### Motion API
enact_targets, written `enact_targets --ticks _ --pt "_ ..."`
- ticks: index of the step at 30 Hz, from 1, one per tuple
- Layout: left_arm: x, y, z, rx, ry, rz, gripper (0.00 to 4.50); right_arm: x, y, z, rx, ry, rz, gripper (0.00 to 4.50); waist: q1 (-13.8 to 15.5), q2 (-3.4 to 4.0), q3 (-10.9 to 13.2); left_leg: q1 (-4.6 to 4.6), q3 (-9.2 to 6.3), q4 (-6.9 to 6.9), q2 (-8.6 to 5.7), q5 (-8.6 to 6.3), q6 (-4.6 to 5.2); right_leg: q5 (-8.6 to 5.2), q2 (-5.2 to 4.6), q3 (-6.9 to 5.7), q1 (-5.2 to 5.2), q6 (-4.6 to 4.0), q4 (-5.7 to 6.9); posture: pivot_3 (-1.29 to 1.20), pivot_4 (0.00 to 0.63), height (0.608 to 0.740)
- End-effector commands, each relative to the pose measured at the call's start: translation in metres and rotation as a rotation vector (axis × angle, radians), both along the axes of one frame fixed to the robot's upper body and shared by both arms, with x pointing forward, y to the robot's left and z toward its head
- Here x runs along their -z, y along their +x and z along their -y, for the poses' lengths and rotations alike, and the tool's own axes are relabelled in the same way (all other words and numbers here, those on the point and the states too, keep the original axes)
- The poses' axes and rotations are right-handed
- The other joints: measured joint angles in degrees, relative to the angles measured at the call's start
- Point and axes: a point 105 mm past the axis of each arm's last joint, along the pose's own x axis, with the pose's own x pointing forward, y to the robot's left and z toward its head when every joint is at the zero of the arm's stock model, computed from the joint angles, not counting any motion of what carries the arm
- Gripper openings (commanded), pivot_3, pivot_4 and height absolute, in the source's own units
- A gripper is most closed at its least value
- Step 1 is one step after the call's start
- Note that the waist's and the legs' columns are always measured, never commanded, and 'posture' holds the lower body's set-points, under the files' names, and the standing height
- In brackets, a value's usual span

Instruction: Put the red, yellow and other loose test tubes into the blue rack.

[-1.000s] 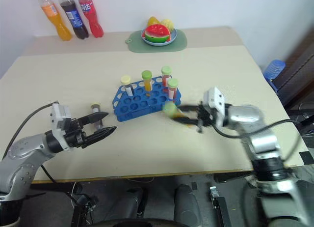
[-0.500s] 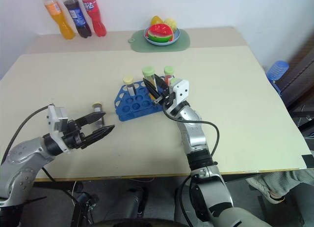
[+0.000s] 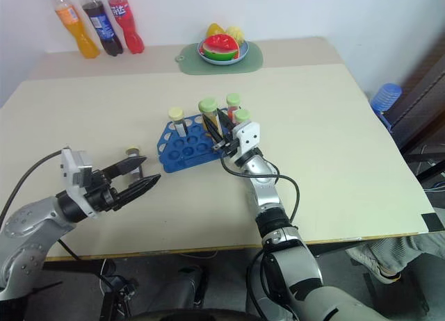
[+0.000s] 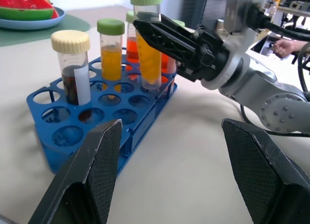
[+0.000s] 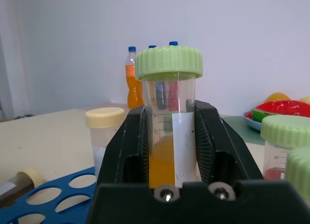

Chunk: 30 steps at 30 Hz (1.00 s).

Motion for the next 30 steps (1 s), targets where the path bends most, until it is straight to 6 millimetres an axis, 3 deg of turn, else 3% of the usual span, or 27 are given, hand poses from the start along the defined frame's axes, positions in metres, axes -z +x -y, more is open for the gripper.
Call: enact_targets --ticks 1,13,19,27,30 --pt "-0.008 -0.002 -0.006 -0.006 0.013 0.028 3.42 0.015 -0.005 -0.004 -0.020 -0.018 -0.043 0.80 0.01 0.01 -0.01 0.01 0.00 0.00 0.00 -0.01 -0.01 0.00 0.00 0.00 0.01 0.00 0.00 0.00 0.150 0.740" --pt "-0.016 -0.001 0.003 -0.015 0.013 0.041 3.42 0.023 -0.004 -0.017 -0.046 -0.027 -0.079 0.80 -0.01 0.02 -0.05 0.15 0.02 -0.02 0.03 -0.03 -0.04 0.00 0.03 0.00 0.10 -0.01 0.00 0.00 0.150 0.740" --pt "-0.021 0.000 0.006 -0.024 0.009 0.045 3.42 0.024 0.000 -0.013 0.007 -0.052 -0.058 3.75 -0.03 0.05 -0.03 0.17 0.07 -0.06 0.06 -0.04 -0.05 0.00 0.05 0.02 0.08 -0.02 0.01 0.00 0.150 0.740" --pt "-0.037 0.013 0.001 -0.145 -0.085 0.076 3.42 0.021 -0.009 0.003 0.008 -0.118 0.018 3.75 0.23 0.04 -0.03 0.16 0.07 -0.03 0.06 -0.04 -0.05 0.00 0.04 0.02 0.11 -0.02 -0.01 0.00 0.150 0.740" --pt "-0.042 0.027 -0.015 -0.391 -0.103 0.084 3.42 0.023 -0.023 0.021 -0.059 -0.190 0.008 3.75 0.41 0.03 -0.04 0.15 0.07 0.01 0.06 -0.04 -0.06 0.01 0.04 0.02 0.13 -0.02 -0.02 0.00 0.150 0.740"
